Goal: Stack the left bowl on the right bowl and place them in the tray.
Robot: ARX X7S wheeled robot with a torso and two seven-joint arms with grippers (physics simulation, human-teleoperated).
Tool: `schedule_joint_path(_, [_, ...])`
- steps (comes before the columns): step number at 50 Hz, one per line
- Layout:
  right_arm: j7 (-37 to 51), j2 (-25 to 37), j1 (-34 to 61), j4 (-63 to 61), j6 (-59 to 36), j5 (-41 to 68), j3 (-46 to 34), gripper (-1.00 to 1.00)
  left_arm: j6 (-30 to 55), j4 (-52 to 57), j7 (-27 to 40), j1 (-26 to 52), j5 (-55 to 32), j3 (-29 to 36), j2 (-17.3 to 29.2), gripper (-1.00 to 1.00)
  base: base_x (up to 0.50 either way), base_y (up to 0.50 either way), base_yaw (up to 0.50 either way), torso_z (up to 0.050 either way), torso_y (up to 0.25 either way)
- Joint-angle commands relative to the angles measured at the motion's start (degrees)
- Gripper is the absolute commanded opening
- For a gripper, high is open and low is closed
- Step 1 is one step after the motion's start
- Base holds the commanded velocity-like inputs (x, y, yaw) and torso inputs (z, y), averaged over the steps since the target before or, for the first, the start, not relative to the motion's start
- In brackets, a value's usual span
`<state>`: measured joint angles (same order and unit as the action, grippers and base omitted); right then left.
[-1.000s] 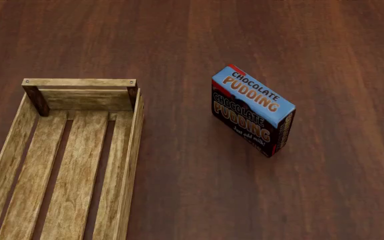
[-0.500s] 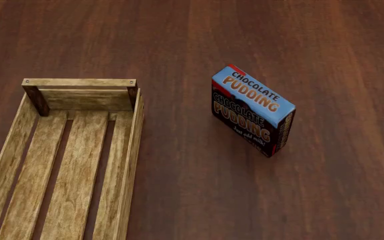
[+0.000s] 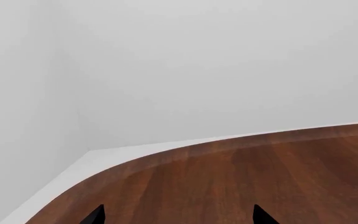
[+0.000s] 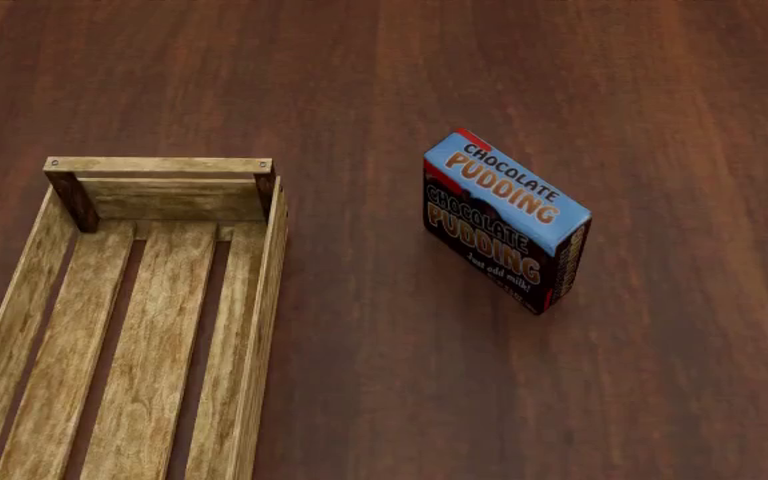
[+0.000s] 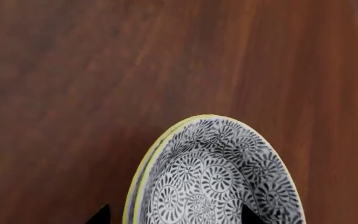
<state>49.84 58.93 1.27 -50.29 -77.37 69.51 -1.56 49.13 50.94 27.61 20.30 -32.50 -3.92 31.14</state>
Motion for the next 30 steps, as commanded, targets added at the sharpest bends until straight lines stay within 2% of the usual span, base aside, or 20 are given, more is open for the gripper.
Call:
schedule_joint_path(1, [15.1,0.1,9.7,-4.1,-5.8,20.1,-0.8,1.00,-0.7,-0.2,0.0,-0.6,0.0,-0.2,0.2,1.00,0.00,0.00,0.00,0.000,0.000])
schedule_joint_path(7, [21.9,0.1,16.3,-3.7,-6.0,27.4,-6.0,1.00,-0.6,-0.1,0.1,-0.6,-0.2,-0.3,0.4,1.00,0.00,0.00,0.00,0.000,0.000])
schedule_joint_path(13, [21.5,-0.4,18.0,-3.0,-5.9,27.6,-7.4,1.00,-1.1,-0.2,0.1,-0.9,0.0,-0.1,0.4,1.00,0.00,0.00,0.00,0.000,0.000])
schedule_joint_path(19, [12.2,-2.6,15.8,-1.2,-6.2,16.6,-7.9,1.00,-1.1,-0.3,0.3,-0.8,-0.2,0.1,0.4,1.00,0.00,0.00,0.00,0.000,0.000])
schedule_joint_path(24, [4.3,-2.8,12.5,0.6,-2.7,5.7,-10.3,1.00,-1.7,-0.8,0.1,-1.1,0.1,0.3,0.5,1.00,0.00,0.00,0.00,0.000,0.000])
schedule_joint_path(30, [1.0,-2.9,11.1,2.4,-0.1,0.3,-12.5,1.00,-1.2,-0.5,0.4,-0.6,-0.3,0.5,0.5,1.00,0.00,0.00,0.00,0.000,0.000])
